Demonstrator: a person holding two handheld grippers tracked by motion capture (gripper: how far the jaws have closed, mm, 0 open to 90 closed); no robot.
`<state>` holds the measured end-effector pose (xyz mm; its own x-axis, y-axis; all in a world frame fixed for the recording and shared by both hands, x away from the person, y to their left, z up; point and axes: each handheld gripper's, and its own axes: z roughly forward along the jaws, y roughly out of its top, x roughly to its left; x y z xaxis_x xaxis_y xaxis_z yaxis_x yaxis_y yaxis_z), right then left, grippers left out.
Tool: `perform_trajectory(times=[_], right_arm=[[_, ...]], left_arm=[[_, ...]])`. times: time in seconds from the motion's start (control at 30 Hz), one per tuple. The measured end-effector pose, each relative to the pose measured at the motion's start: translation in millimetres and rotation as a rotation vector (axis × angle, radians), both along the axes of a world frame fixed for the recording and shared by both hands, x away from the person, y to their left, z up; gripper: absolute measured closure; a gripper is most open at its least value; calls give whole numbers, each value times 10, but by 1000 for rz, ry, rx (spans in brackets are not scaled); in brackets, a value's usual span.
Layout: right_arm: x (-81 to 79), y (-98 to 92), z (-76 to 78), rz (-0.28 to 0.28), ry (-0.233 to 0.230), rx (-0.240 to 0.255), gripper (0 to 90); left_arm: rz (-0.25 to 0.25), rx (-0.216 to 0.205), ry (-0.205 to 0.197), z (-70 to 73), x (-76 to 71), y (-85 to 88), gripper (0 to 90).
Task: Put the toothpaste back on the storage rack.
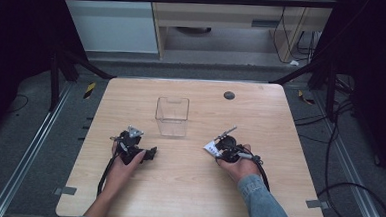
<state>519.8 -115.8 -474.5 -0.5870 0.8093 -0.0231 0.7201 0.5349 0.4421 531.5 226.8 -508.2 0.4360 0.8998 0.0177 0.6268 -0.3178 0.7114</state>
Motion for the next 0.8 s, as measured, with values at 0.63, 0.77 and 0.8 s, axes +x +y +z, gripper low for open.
perform_trajectory(times=[0.63, 0.77, 0.8], right_arm=[[6, -96, 182, -33, -20, 59, 788], [16, -150, 348, -54, -61, 94, 788], [16, -159, 394, -60, -75, 103, 788]], left_arm=[[-3, 1, 2, 1, 2, 2, 0], [0, -2, 0, 0, 1, 0, 0], [-2, 0, 1, 1, 1, 1, 0]])
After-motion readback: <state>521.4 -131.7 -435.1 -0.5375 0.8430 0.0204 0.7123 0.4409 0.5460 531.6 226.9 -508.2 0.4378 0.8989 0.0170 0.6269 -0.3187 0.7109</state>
